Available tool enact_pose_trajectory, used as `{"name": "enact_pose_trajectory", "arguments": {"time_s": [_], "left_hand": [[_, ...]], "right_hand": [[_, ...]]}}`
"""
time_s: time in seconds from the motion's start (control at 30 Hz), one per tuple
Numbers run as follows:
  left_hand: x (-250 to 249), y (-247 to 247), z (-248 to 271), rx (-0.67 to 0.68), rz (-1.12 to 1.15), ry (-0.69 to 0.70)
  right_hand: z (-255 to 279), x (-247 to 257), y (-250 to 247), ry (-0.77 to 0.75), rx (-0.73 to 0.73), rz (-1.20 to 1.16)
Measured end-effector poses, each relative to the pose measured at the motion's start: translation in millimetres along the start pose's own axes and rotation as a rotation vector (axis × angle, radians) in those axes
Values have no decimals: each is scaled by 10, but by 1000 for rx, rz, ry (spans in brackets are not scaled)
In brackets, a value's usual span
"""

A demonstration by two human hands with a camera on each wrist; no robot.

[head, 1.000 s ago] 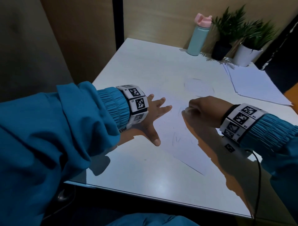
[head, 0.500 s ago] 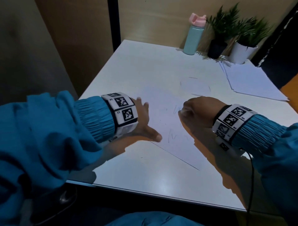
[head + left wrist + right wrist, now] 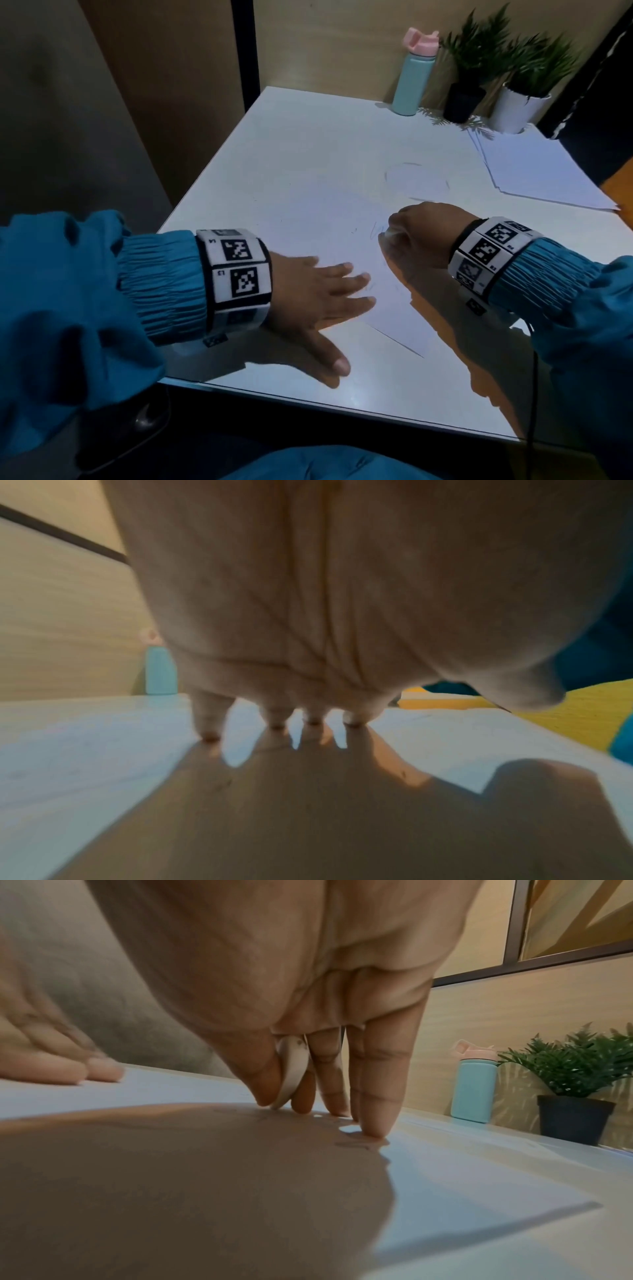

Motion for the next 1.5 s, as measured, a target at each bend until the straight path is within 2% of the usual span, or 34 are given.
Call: {"name": "enact_pose_trajectory", "arguments": {"time_s": [0.03,0.13,0.17,0.2,0.27,0.3,0.33,0.43,0.47,0.5,0.53,0.6,0.63,0.67,0.73,0.8,0.83,0.87,0.9,0.93,0.97,1.0,1.07,1.1,1.13,1.17,1.23,1.27,1.37,1.5], "left_hand": [[70,54,8,27,0,-47],[534,-49,105,-89,65,-386],[564,-86,114,-115,57,-389],[481,-126,90,-130,40,-301],[187,-89,52,-72,0,-62],[118,-25,44,-30,-12,-19],[161,34,37,-14,-1,-57],[667,-43,124,-93,37,-437],[759,-161,140,-147,7,-495],[759,-296,92,-217,-36,-462],[662,-415,5,-262,-69,-358],[300,-489,-188,-220,-60,-88],[150,-442,-282,-172,-34,-8],[79,-377,-357,-129,-3,2],[245,-345,-477,-139,44,-145],[563,-507,-462,-238,-2,-404],[646,-605,-459,-292,-32,-454],[611,-684,-478,-333,-50,-403],[502,-702,-511,-349,-69,-283],[365,-688,-523,-335,-95,-158],[314,-621,-527,-302,-85,-110],[360,-554,-515,-266,-46,-161],[637,-545,-455,-245,20,-411],[757,-577,-446,-262,31,-494],[821,-633,-491,-298,47,-497],[815,-680,-568,-332,76,-423],[722,-706,-709,-310,99,-259],[702,-686,-760,-279,95,-231],[731,-709,-810,-267,61,-250],[691,-657,-738,-221,8,-222]], "right_hand": [[1,2,0,0,0,-5],[-2,20,-3,-13,13,4],[-4,24,-11,-16,8,7],[-9,24,-11,-17,0,10],[-13,17,-10,-10,-21,16],[-14,16,-3,-8,-24,17],[-18,20,-1,-10,-26,20],[-17,28,-1,-16,-8,18],[-19,25,5,-15,-3,15],[-19,28,3,-16,-8,13],[-22,29,-1,-16,-16,10],[-18,29,-18,-9,-36,0],[-13,28,-30,-4,-44,-10],[-7,26,-40,1,-50,-18],[-6,24,-36,-3,-47,-15],[-13,5,7,2,-19,-20],[-7,-14,25,15,-6,-22],[-6,-32,34,28,-5,-27],[-5,-39,36,32,-15,-37],[-8,-50,36,31,-26,-49],[-5,-54,30,30,-31,-56],[-1,-60,29,32,-26,-61],[0,-73,42,40,-10,-73],[1,-89,52,51,1,-80],[7,-97,50,58,2,-89],[15,-103,45,66,3,-97],[26,-113,24,80,-4,-114],[32,-127,23,86,2,-133],[25,-202,13,64,0,-232],[27,-241,-159,-22,-153,-283]]}}
Point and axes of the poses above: each hand's wrist, its own z-axis away from the middle knuckle, its own y-axis out of the palm, x = y × z, the point moved 8 cm from there along -z, towards the middle knuckle, and after that the axes turned 14 degrees about z, right-handed, at the moved point
